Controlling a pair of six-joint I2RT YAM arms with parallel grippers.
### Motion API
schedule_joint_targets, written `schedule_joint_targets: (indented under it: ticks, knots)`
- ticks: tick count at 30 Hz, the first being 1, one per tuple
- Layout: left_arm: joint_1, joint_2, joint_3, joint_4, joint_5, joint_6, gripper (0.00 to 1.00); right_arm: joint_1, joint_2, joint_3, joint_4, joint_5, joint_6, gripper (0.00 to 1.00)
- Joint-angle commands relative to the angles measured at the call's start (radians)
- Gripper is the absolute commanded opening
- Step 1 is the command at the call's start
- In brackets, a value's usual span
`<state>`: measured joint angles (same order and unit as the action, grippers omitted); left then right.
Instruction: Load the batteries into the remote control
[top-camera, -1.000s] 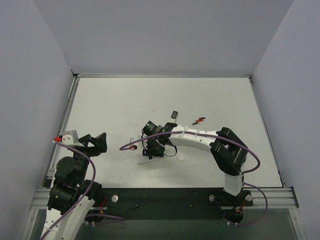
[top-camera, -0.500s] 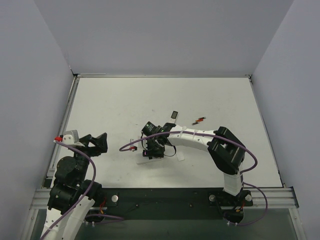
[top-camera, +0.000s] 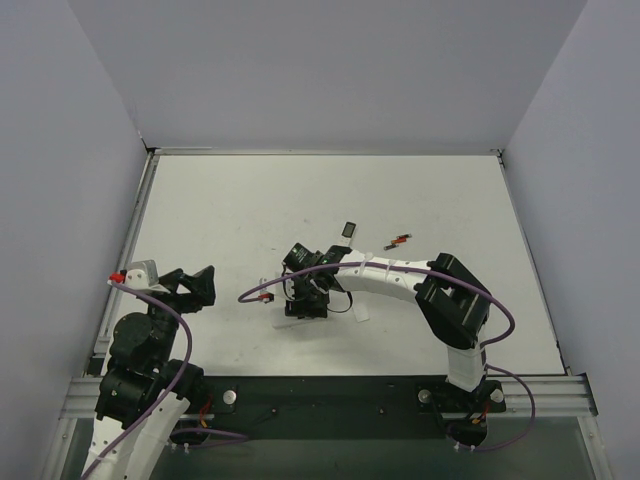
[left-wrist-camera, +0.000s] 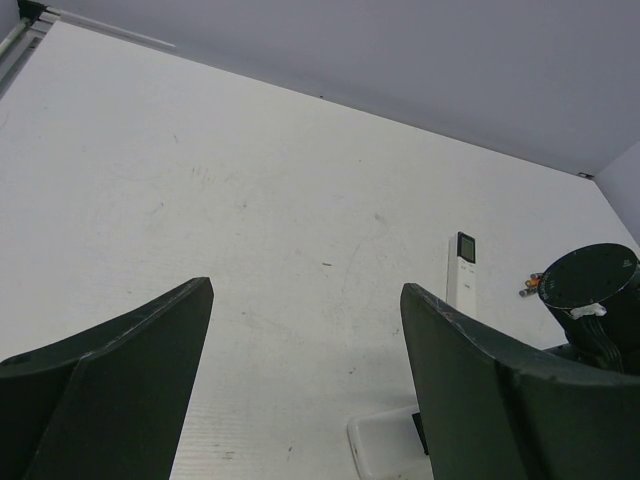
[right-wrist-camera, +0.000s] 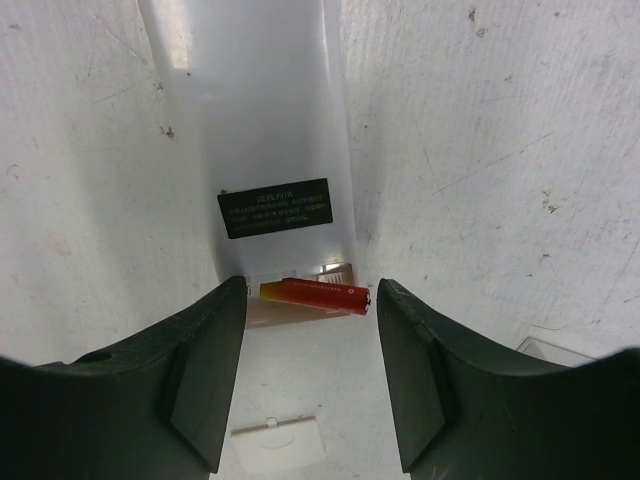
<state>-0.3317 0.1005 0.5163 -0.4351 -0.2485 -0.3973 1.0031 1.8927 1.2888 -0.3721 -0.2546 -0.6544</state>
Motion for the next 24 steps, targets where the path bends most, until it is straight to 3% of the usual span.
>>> schedule_joint_targets:
  ticks: [1,16,24]
  knots:
    - [0.008,0.007,0.001,0.033,0.018,0.012,0.86,0.009,-0.024,0.033,-0.036,-0.032,-0.004,0.5]
    - [0.008,0.059,-0.015,0.047,0.063,-0.047,0.86,-0.012,-0.199,0.012,0.025,-0.04,0.114,0.57]
    - [0.006,0.342,-0.022,0.041,0.216,-0.208,0.84,-0.127,-0.326,-0.127,0.186,-0.106,0.394,0.46]
